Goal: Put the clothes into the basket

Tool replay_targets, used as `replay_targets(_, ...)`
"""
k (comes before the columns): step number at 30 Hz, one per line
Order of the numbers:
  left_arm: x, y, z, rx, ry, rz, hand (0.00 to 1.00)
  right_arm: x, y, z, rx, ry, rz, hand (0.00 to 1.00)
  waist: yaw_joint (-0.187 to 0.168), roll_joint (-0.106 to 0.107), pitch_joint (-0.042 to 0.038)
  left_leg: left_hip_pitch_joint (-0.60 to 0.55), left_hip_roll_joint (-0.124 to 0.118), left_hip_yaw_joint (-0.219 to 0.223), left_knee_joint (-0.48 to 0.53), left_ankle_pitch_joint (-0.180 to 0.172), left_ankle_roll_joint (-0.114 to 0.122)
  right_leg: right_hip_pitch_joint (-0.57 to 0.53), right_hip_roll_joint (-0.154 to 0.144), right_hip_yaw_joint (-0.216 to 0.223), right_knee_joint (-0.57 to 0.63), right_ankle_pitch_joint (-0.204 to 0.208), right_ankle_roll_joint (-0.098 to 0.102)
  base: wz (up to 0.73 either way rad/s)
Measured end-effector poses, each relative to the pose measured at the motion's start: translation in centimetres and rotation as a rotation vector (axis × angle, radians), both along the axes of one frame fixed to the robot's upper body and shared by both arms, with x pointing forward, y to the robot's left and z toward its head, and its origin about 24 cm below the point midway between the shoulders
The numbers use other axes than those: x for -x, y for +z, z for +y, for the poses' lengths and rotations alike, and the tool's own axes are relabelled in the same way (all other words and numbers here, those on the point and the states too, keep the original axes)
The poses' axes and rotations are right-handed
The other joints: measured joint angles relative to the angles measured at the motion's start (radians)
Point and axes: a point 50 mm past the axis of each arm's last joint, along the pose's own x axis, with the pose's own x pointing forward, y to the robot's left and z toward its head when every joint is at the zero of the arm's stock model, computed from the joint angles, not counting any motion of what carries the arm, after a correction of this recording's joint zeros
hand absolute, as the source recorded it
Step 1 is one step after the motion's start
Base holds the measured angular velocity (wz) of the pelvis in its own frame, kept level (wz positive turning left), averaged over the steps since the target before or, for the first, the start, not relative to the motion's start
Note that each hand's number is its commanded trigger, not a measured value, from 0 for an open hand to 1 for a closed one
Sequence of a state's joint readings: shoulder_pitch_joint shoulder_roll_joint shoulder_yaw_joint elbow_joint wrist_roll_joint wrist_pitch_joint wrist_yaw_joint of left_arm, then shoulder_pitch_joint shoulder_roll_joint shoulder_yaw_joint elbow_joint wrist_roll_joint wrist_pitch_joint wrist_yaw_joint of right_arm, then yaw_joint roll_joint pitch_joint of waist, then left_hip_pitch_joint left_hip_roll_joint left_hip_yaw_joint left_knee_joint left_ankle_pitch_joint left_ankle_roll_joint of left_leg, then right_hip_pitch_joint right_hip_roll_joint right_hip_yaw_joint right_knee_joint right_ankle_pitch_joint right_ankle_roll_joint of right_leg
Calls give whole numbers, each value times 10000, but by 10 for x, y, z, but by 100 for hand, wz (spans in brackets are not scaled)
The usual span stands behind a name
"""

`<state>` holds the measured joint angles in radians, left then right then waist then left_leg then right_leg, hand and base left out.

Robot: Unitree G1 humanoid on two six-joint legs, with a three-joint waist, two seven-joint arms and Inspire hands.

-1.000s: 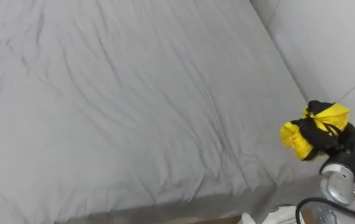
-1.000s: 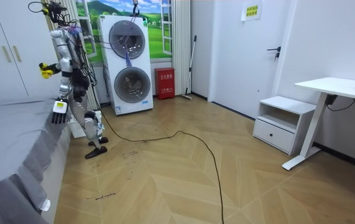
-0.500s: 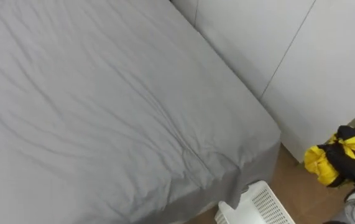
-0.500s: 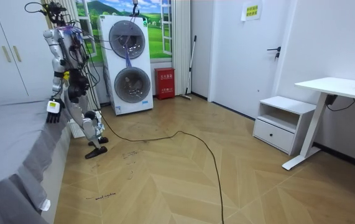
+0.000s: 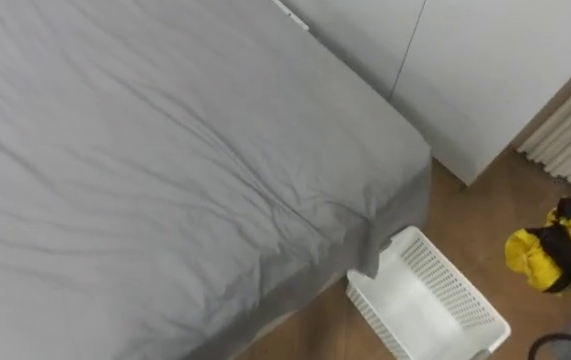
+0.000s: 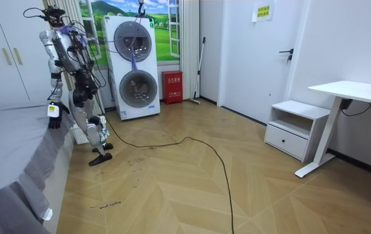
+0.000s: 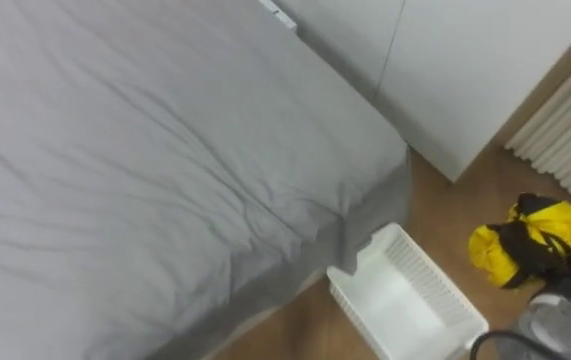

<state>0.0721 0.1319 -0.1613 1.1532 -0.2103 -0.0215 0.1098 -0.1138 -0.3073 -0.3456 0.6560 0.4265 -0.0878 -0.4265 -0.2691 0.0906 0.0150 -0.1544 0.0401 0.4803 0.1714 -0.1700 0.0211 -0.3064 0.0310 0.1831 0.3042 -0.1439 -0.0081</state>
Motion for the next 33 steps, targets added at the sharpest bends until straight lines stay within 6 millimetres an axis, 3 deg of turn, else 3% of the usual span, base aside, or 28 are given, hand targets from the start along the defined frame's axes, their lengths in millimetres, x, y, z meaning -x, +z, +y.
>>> replay_targets(2, -7, 1, 0, 129, 227, -166, 0, -7, 2, -3, 36, -93, 58, 100, 61, 37, 16, -228, 2, 7, 88, 20, 24, -266, -2, 0, 195, -35, -11, 2)
replay_targets(7, -37, 8, -2, 235, 265, -895, 0, -26, 3, 7, 123, -153, 312, 100, 592, -75, 100, -899, -27, -49, 374, 71, 97, -1153, -110, -18, 771, -128, -21, 3)
replay_targets(14, -57, 13, -6, 131, -315, -1325, 0, -43, -2, 15, -319, -24, 776, 100, 879, -135, 127, -1331, -50, -466, 477, 241, 200, -1302, -297, -589, 758, -129, -29, 27)
replay_targets(15, -58, 13, -5, 118, -335, -1343, 0, -46, -1, 16, -352, -5, 752, 61, 915, -150, 133, -1392, -89, -488, 480, 250, 213, -1342, -302, -629, 756, -129, -29, 15)
replay_targets(16, -58, 13, -6, 119, -346, -1339, 0, -47, 0, 16, -370, -24, 727, 55, 924, -151, 131, -1432, -110, -529, 487, 263, 229, -1351, -325, -660, 746, -133, -23, 11)
replay_targets(17, -58, 13, -6, 115, -364, -1330, 0, -47, 0, 16, -367, -30, 725, 20, 934, -155, 129, -1445, -117, -546, 490, 264, 231, -1351, -334, -672, 736, -135, -18, 8)
replay_targets(18, -56, 13, -5, 94, -383, -1297, 0, -47, 0, 16, -398, -86, 712, 0, 976, -164, 126, -1471, -122, -576, 492, 264, 232, -1352, -343, -690, 703, -137, -15, 7)
replay_targets(33, -58, 14, -2, -6, -539, -1282, 0, -40, -7, 14, -747, -672, 958, 0, 1091, -260, 94, -1502, -171, -816, 415, 266, 235, -1155, -459, -989, 481, -153, 11, 5)
